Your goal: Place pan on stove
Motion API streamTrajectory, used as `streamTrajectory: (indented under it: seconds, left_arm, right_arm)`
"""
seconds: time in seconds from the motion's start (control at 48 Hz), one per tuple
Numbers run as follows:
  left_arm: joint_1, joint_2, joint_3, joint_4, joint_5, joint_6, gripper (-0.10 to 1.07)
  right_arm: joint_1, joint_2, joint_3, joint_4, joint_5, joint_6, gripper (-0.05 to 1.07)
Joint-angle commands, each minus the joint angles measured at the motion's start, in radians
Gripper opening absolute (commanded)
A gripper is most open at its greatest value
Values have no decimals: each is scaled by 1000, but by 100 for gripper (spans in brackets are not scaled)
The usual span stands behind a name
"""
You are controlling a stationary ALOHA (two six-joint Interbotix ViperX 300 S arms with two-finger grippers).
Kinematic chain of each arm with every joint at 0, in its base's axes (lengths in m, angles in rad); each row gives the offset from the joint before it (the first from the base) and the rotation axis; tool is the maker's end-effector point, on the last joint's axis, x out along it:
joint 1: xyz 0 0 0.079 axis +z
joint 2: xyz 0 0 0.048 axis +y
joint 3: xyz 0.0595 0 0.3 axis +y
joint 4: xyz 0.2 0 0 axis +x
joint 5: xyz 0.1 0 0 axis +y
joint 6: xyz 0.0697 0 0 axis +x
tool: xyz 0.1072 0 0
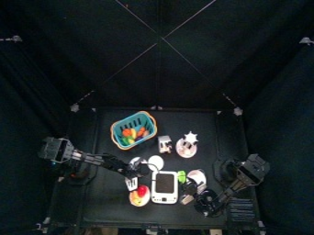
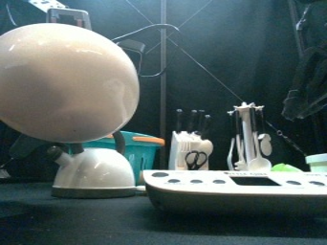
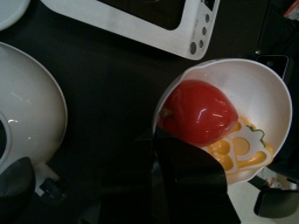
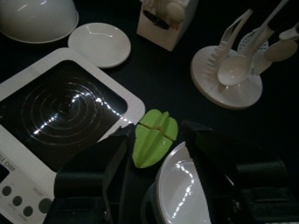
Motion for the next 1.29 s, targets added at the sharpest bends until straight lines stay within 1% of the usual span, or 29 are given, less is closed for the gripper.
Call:
streamTrajectory:
  seconds: [0.0, 0.062, 0.188, 0.458, 0.562, 0.792, 0.917, 1.104, 1.271]
  left_arm:
    - [5, 2, -48, 8, -3, 0, 41]
    - [5, 9, -67, 18, -3, 0, 41]
    - [6, 52, -129, 41, 2, 0, 41]
    - [31, 132, -264, 81, 43, 2, 41]
    - [48, 158, -308, 106, 52, 0, 41]
    - [84, 238, -413, 115, 69, 2, 41]
    - [100, 270, -451, 127, 84, 0, 41]
    - [104, 307, -499, 138, 103, 0, 41]
    - [112, 331, -517, 146, 118, 0, 42]
  right_arm:
    - [3, -25, -8, -5, 9, -5, 83]
    - [5, -31, -6, -6, 12, -5, 83]
    - [6, -34, -5, -5, 18, -6, 83]
    - [26, -35, 3, 14, 23, -8, 83]
    - [41, -44, 6, 20, 29, -8, 83]
    - [48, -46, 6, 20, 37, -8, 83]
    - [52, -44, 8, 23, 37, -6, 83]
    - [54, -41, 9, 37, 37, -6, 83]
    - [54, -40, 9, 37, 37, -5, 83]
